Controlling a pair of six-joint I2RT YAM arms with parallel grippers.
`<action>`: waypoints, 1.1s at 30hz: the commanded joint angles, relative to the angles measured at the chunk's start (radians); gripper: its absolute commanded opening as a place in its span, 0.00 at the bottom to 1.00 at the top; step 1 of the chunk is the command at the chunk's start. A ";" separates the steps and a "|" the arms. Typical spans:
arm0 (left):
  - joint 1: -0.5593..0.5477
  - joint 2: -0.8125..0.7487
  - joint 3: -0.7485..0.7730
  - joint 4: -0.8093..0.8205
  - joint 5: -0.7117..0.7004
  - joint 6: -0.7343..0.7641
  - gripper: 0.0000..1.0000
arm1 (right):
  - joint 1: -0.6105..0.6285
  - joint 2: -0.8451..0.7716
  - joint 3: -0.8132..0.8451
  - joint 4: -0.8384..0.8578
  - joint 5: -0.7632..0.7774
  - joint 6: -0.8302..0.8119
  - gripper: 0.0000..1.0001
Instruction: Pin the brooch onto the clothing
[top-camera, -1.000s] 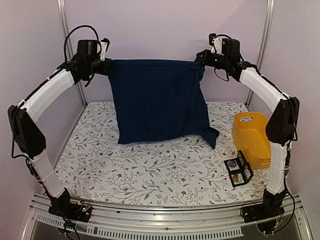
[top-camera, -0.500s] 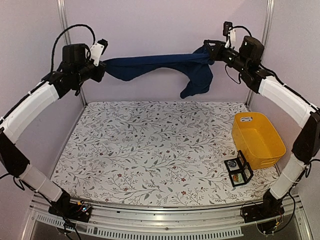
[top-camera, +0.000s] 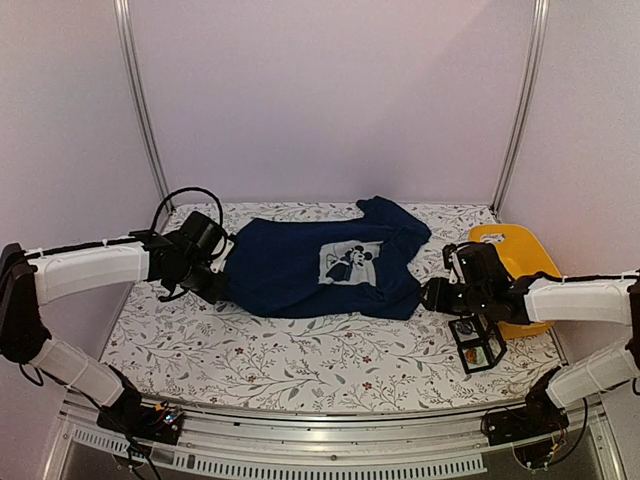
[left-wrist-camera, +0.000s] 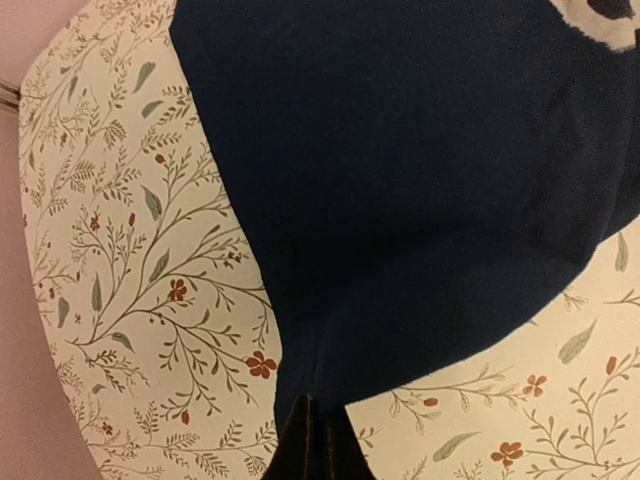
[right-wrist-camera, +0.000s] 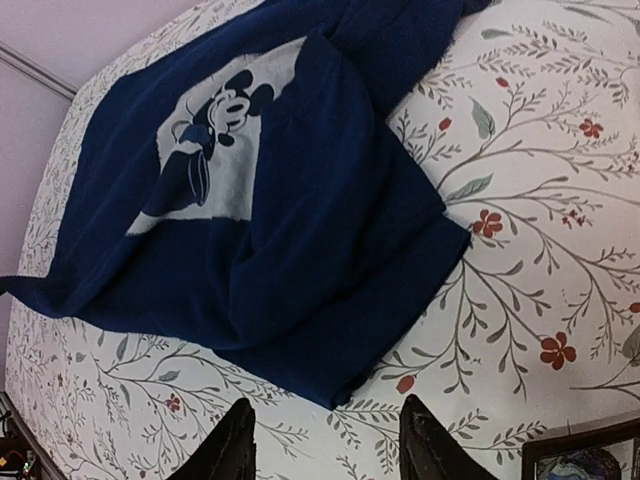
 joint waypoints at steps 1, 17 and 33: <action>-0.020 0.033 0.024 -0.099 0.002 -0.075 0.00 | -0.002 -0.053 0.181 -0.177 0.112 -0.067 0.48; -0.017 0.000 0.074 -0.153 -0.127 0.005 0.00 | -0.125 0.489 0.662 -0.580 0.129 -0.394 0.33; -0.017 0.007 0.071 -0.144 -0.125 0.020 0.00 | -0.113 0.641 0.632 -0.639 0.031 -0.393 0.29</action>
